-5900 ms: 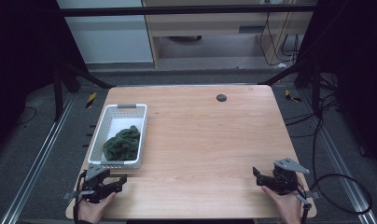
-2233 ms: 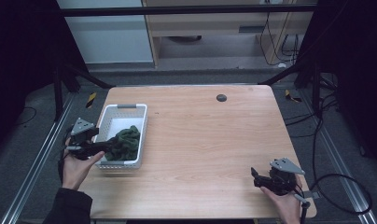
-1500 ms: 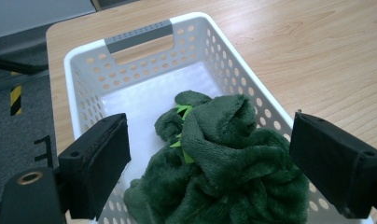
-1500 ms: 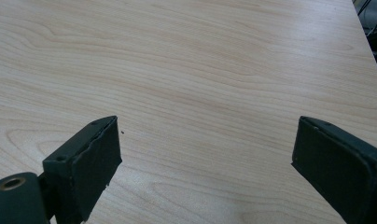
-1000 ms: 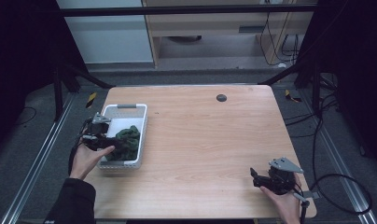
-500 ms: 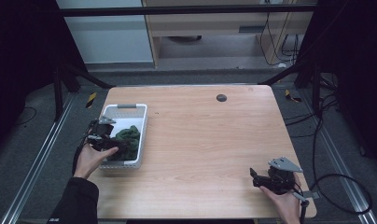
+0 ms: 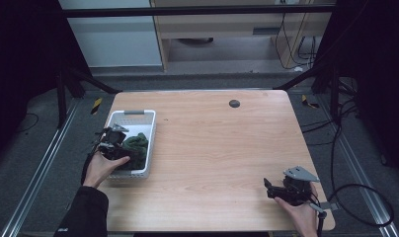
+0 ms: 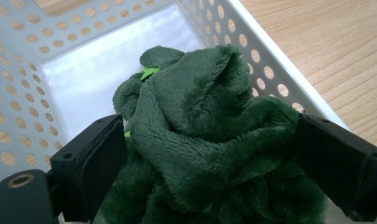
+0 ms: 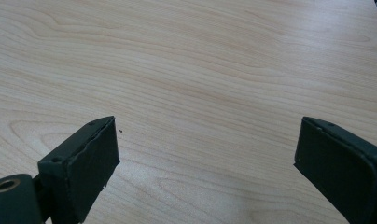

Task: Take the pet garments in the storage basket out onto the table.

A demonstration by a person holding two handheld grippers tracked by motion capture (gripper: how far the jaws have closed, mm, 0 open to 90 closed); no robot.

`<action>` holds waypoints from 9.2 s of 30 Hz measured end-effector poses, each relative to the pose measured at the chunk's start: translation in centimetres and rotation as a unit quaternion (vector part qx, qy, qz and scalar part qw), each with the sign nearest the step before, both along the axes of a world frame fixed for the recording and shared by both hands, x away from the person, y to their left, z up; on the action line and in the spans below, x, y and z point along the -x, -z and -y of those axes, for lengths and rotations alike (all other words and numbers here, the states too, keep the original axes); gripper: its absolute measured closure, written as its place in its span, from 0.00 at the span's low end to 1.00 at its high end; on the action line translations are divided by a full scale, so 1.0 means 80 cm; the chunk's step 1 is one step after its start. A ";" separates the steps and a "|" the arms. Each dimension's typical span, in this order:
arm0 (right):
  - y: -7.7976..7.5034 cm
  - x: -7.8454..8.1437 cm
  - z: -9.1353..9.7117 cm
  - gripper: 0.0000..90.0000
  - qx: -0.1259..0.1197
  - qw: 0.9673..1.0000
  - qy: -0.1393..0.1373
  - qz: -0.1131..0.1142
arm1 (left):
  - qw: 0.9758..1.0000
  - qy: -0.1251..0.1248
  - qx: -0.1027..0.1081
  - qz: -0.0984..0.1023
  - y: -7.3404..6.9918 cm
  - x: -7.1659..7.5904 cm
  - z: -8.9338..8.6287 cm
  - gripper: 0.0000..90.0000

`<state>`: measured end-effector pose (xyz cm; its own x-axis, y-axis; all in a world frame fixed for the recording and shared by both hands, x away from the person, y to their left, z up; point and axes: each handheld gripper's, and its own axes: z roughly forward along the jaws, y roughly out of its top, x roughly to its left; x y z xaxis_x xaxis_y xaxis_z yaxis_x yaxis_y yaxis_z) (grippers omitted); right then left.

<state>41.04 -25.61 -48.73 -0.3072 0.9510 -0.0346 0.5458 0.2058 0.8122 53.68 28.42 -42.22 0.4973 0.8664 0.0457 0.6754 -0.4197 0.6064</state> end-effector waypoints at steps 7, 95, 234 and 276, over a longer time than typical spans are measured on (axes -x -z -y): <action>0.001 -0.001 -0.001 0.07 0.001 1.000 -0.003 -0.003 | 1.000 -0.004 -0.002 -0.006 0.006 -0.003 0.000 0.10; -0.001 0.000 0.000 0.06 -0.003 1.000 -0.002 -0.003 | 0.997 -0.021 0.022 0.064 -0.105 0.052 0.001 0.88; -0.002 0.000 0.002 0.06 0.005 1.000 -0.007 0.016 | 0.981 0.190 0.023 -0.013 0.011 0.046 0.282 0.82; -0.001 0.000 0.002 0.06 0.006 1.000 -0.007 0.011 | 0.980 0.188 0.048 0.030 0.002 0.066 0.258 0.23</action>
